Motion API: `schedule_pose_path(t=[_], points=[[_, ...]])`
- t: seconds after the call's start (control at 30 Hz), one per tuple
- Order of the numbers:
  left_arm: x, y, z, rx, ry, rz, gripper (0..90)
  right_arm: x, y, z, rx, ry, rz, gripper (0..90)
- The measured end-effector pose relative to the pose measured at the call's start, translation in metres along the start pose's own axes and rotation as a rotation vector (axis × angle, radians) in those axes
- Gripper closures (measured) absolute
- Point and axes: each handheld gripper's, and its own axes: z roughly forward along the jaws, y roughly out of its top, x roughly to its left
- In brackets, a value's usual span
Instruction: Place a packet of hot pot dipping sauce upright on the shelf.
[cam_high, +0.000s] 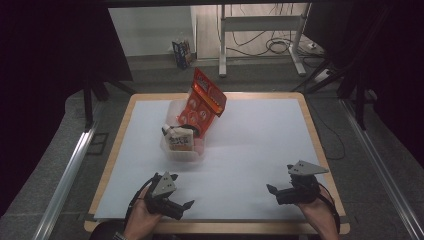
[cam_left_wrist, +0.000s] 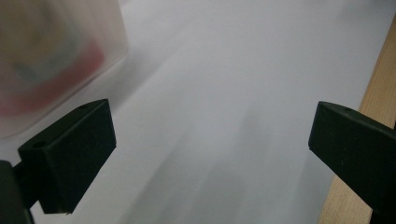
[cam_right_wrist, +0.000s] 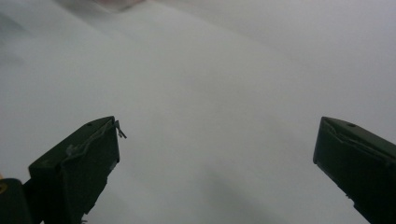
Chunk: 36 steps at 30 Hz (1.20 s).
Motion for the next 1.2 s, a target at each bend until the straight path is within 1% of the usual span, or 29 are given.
schedule_pose_path(t=[0.23,0.53,0.57,0.87,0.97,1.0,1.2], points=[[0.0,0.0,0.0,0.0,0.001,0.0,0.7,-0.007,-0.012,-0.01,0.003,-0.043,0.011,0.1],[0.0,0.0,0.001,0.0,0.001,-0.001,0.6,-0.014,-0.024,-0.018,0.013,-0.073,0.033,0.0],[0.0,0.0,0.001,0.0,0.001,-0.001,0.6,-0.015,-0.027,-0.019,0.016,-0.074,0.044,0.0],[-0.001,0.0,0.002,0.005,0.0,0.001,0.7,-0.023,-0.04,-0.024,0.032,-0.082,0.078,0.0],[-0.001,0.0,0.002,0.007,-0.002,0.001,0.7,-0.025,-0.045,-0.024,0.047,-0.086,0.087,0.0],[-0.001,0.0,0.003,0.008,-0.003,0.001,0.7,-0.027,-0.048,-0.024,0.057,-0.085,0.092,0.0],[-0.002,0.0,0.004,0.016,-0.001,0.01,0.7,-0.032,-0.054,-0.023,0.081,-0.068,0.117,0.0]])
